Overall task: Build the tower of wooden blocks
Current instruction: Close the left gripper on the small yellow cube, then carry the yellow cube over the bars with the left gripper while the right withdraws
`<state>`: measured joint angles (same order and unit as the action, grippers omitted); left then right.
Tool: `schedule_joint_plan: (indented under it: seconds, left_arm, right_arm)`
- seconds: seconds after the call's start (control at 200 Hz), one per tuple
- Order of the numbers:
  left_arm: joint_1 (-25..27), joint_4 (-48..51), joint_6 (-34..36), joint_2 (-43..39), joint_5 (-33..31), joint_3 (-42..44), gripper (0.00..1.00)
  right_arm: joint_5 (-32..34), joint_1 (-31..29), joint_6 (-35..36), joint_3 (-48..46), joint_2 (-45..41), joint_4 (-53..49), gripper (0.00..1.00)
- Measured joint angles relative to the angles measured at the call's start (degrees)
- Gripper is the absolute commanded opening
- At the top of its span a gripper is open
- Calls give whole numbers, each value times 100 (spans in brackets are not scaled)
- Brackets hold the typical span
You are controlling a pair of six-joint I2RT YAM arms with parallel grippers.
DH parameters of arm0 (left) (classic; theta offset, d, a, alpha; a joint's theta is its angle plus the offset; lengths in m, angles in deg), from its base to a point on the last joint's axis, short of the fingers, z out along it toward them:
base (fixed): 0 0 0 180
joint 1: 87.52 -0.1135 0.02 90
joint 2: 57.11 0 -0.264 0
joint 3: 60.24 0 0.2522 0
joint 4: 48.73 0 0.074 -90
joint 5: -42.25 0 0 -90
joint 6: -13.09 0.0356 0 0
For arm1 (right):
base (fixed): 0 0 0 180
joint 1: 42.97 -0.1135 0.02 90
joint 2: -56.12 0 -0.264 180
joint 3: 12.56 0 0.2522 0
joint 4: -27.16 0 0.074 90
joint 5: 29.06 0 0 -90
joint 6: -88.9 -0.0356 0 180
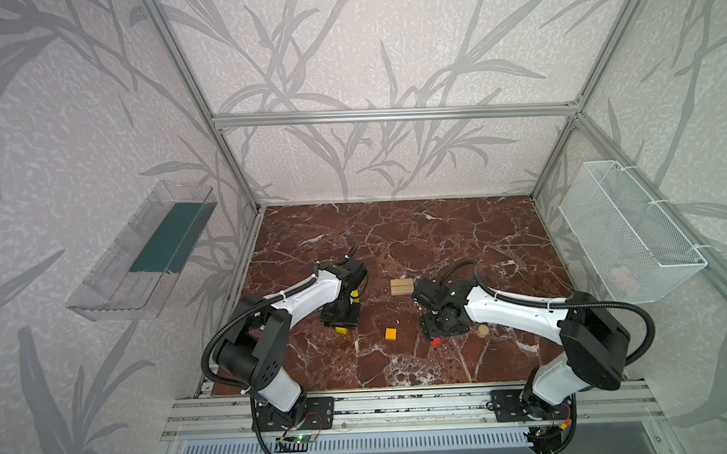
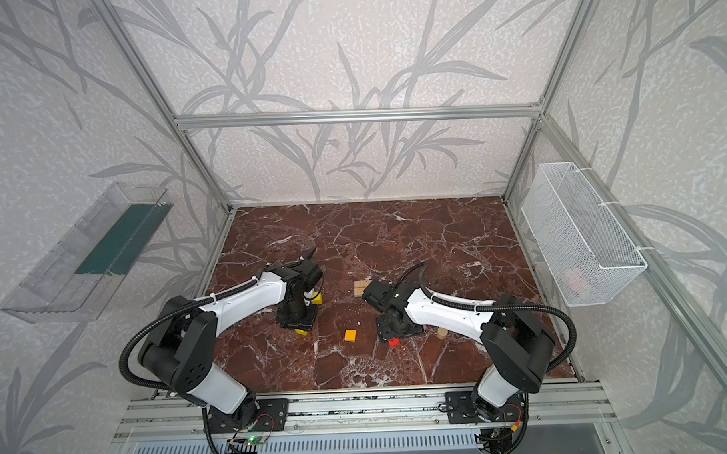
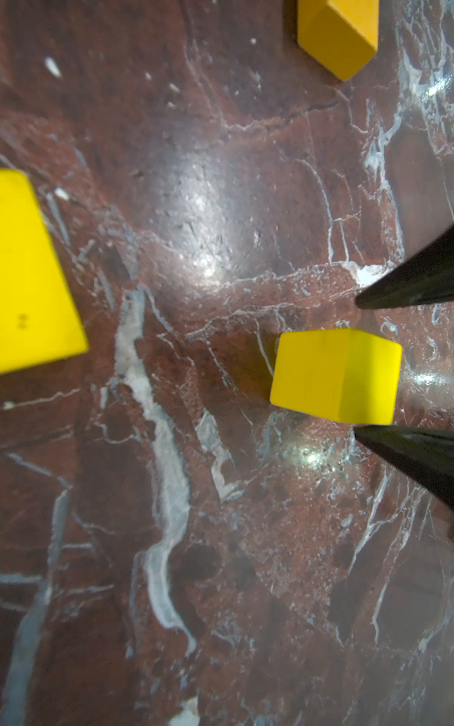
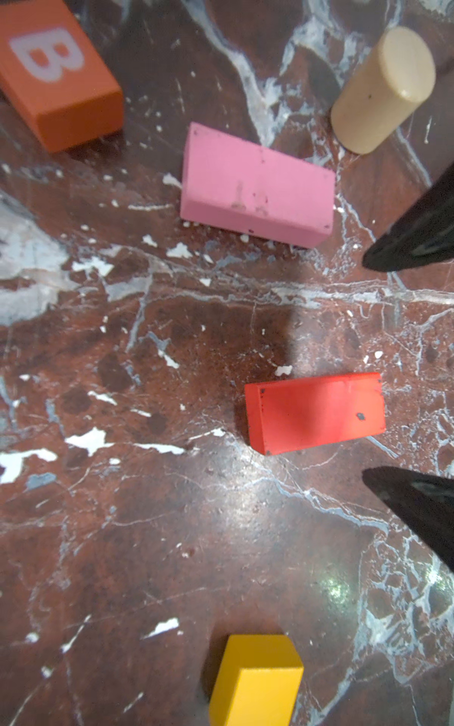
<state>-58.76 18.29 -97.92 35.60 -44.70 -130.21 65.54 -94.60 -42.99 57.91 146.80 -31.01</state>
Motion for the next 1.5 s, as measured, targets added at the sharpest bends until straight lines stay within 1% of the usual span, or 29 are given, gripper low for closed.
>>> schedule_joint_plan:
  seconds: [0.33,0.455,0.64,0.9,0.99,1.115,1.275,1.375,1.5]
  left_arm:
    - [0,-24,-15,81,4,0,32]
    - [2,-31,-15,81,7,-11,25]
    - [2,-37,-20,81,2,-26,19]
    - [7,39,-114,-85,13,-199,16]
    - [22,153,-192,-225,26,-404,13]
    - [96,323,-291,-273,24,-841,12]
    - [247,494,-444,-243,9,-1351,9]
    - [348,570,-557,-85,4,-1692,7]
    - [459,640,-686,341,7,-2203,4]
  right_arm:
    - [52,0,-31,-15,-2,-2,79]
    - [52,0,-52,-57,-2,-9,79]
    - [87,0,-76,-70,-33,-13,79]
    - [157,24,-98,-98,-308,-52,80]
    - [127,101,-94,-98,-389,-72,79]
    - [70,271,-83,-125,-507,-79,79]
    - [-22,525,-11,-363,-957,-24,77]
    - [-101,721,20,-605,-1384,74,77]
    - [-129,935,59,-883,-1847,177,77]
